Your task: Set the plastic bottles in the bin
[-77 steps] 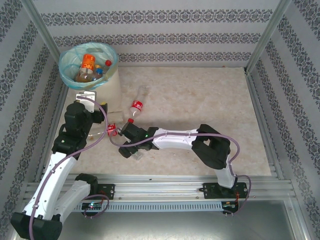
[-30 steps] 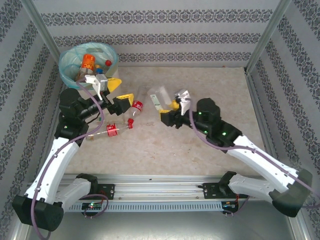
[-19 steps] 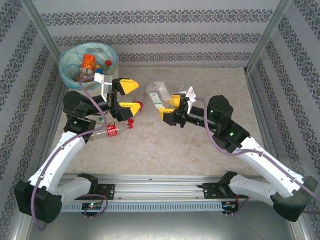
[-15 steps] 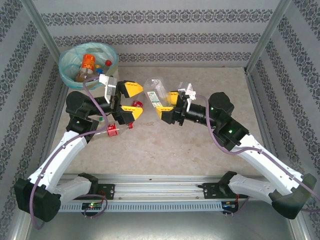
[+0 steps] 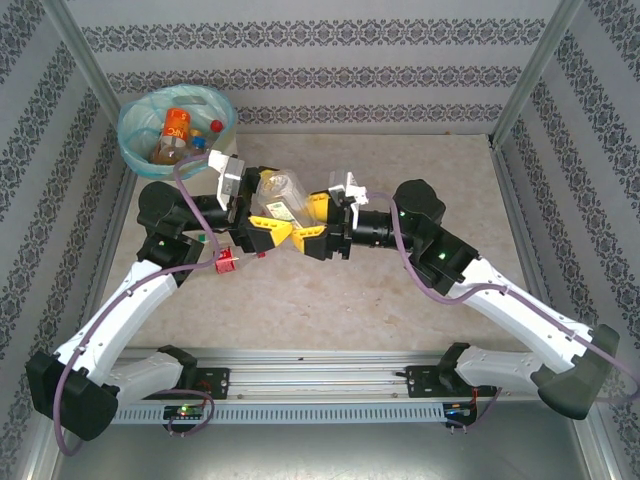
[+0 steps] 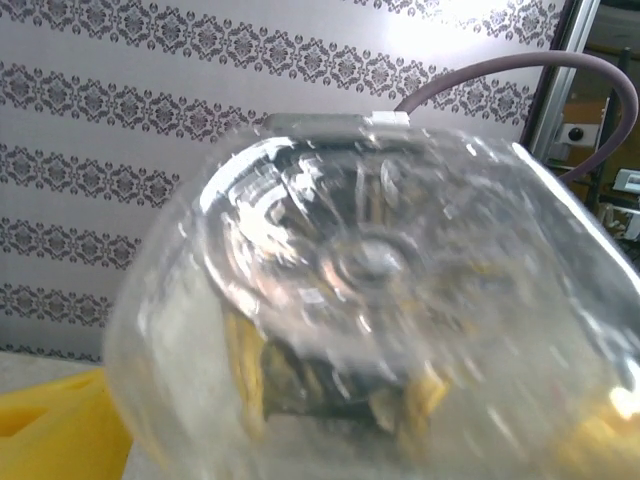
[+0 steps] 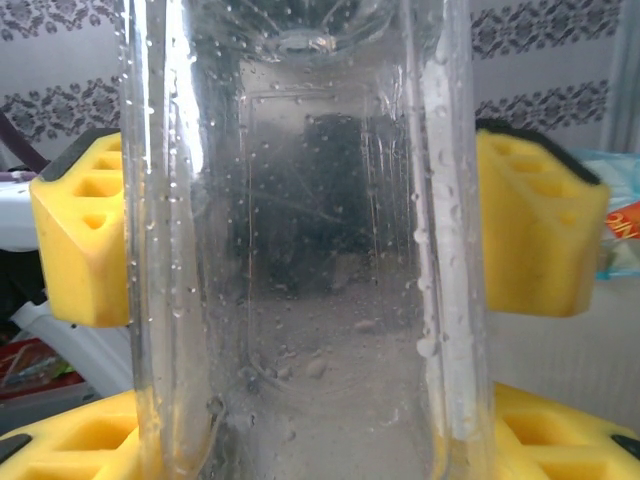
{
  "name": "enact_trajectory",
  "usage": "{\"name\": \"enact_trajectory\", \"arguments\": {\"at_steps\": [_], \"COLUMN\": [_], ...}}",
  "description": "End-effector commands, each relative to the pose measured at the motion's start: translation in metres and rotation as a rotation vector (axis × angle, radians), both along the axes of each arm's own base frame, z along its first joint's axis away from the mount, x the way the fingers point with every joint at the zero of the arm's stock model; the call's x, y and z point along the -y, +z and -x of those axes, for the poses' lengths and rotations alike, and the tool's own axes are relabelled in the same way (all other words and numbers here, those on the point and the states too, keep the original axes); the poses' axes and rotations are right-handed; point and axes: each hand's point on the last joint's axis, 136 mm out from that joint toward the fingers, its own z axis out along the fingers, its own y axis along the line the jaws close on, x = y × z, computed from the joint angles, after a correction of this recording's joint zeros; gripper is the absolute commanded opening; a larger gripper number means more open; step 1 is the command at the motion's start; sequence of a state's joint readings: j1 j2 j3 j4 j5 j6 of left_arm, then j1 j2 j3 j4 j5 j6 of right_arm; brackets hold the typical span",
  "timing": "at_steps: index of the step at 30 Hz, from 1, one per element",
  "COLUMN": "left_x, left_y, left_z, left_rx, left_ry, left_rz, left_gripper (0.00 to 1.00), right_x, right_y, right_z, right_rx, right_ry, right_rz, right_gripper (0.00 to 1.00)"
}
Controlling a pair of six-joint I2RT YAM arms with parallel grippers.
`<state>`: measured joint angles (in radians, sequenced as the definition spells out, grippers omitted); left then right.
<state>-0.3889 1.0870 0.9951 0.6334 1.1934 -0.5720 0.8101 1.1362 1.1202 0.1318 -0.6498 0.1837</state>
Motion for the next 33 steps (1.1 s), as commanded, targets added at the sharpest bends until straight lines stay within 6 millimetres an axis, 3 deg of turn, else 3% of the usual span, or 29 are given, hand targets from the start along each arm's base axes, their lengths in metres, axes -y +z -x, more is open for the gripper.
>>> {"name": "enact_trajectory", "arguments": {"at_steps": [1,4,10,16,20,24,29,33], "left_x": [-0.001,-0.002,-0.002,-0.006,-0.011,-0.017,-0.023,-0.018], "left_y": [0.018,0.017,0.015,0.02,0.025,0.03,0.028,0.022], "left_z": [0.013,0.014,0.008,-0.002,-0.01,-0.021,-0.046,-0.072], "left_rx": [0.065,0.066,0.089,0.128,0.145,0.158,0.174,0.186], "left_ry": [-0.017,-0.007,0.033,0.128,0.209,0.303,0.427,0.483], "left_rz": [0.031,0.034,0.025,0.041,0.063,0.094,0.11,0.096], "left_gripper": [0.8,0.67,0.57,0.31,0.15,0.09,0.01,0.0], "right_x": [-0.003,-0.006,-0.008,-0.003,0.007,0.02,0.035,0.048], "right_y": [0.017,0.011,0.007,0.006,0.007,0.01,0.014,0.015], "right_z": [0.014,0.013,0.004,-0.004,-0.016,-0.029,-0.044,-0.067], "right_rx": [0.025,0.007,0.013,0.037,0.058,0.096,0.155,0.192], "right_ry": [0.067,0.071,0.031,-0.041,-0.144,-0.254,-0.352,-0.443], "right_rz": [-0.036,-0.024,-0.017,-0.02,-0.028,-0.042,-0.052,-0.058], "right_gripper": [0.54,0.55,0.61,0.71,0.83,0.92,0.95,0.96]}}
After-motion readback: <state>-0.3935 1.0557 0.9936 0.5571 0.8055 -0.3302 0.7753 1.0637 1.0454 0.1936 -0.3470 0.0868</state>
